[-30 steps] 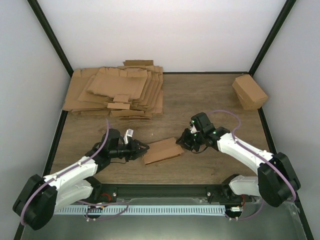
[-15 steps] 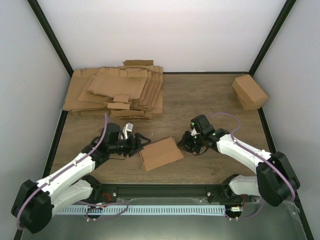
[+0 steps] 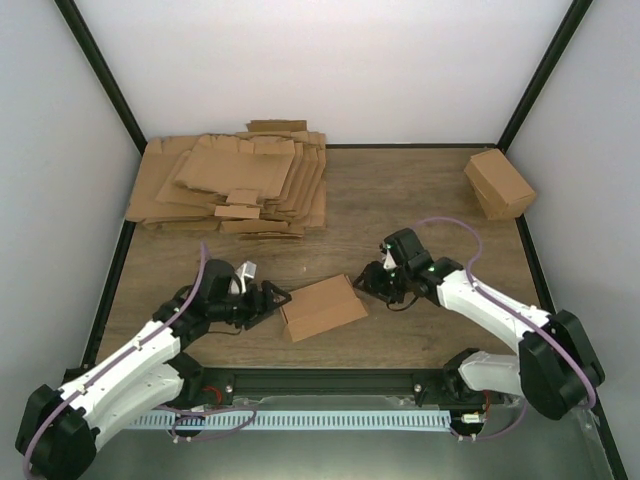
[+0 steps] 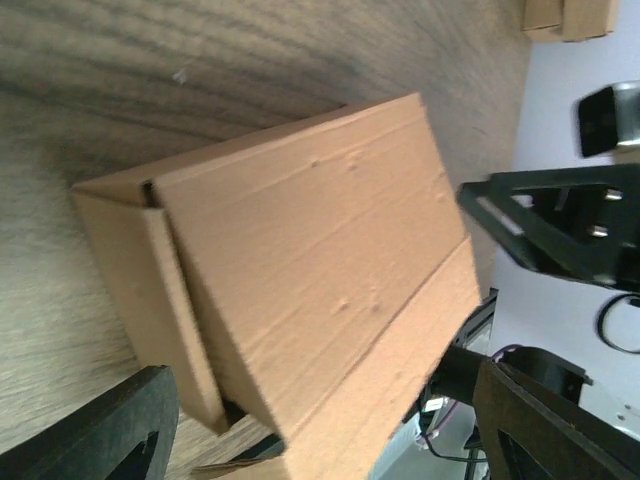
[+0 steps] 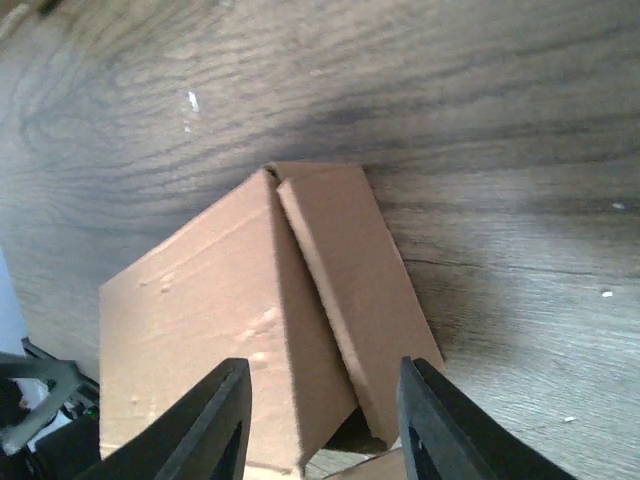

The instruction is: Fold the paper box

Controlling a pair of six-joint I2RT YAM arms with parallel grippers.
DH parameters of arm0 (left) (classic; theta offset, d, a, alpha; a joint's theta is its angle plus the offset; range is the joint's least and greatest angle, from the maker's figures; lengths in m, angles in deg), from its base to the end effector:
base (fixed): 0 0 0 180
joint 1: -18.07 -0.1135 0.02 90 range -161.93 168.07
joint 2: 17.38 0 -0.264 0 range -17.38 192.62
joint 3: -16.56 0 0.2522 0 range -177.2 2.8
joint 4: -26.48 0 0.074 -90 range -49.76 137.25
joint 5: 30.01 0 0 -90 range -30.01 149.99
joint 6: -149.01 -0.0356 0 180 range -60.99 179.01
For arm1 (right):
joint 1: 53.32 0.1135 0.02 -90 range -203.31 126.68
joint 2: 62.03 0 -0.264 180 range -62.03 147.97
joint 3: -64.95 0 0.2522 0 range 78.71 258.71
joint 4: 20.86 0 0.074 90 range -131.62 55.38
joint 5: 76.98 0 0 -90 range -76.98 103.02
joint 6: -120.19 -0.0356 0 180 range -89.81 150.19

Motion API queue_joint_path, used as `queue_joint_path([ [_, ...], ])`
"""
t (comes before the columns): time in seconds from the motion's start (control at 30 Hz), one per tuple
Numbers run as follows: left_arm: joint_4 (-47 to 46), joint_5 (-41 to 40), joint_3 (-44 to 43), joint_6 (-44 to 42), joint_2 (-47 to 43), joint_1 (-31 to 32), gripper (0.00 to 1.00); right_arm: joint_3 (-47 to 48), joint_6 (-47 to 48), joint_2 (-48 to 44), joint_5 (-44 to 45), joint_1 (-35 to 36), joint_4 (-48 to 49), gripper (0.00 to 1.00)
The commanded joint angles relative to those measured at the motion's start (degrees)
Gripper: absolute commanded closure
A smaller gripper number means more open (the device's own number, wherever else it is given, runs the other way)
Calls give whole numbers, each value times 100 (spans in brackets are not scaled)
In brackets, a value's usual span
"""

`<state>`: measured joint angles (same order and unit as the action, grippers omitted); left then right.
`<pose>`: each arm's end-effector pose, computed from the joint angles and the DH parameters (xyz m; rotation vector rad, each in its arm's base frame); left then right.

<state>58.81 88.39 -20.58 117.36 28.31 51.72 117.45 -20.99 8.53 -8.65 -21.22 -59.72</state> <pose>0.1276 -0.1053 0.1960 -0.2601 2.5815 -1.3003 0.1882 0.1335 0.1945 0.3072 2.7885 0.9533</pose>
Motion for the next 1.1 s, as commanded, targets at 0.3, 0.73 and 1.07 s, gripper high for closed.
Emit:
queue_joint_path([
  [0.3,-961,515,827,675,-25,34,34,-114,1243,-684,-96,-30,-11,36],
  [0.73,-1829,474,1183,819,554,193,51,-829,1221,-49,-809,-28,931,60],
  [1.07,-2024,228,1153,415,1402,281,72,-1032,1257,239,-770,-28,1147,75],
])
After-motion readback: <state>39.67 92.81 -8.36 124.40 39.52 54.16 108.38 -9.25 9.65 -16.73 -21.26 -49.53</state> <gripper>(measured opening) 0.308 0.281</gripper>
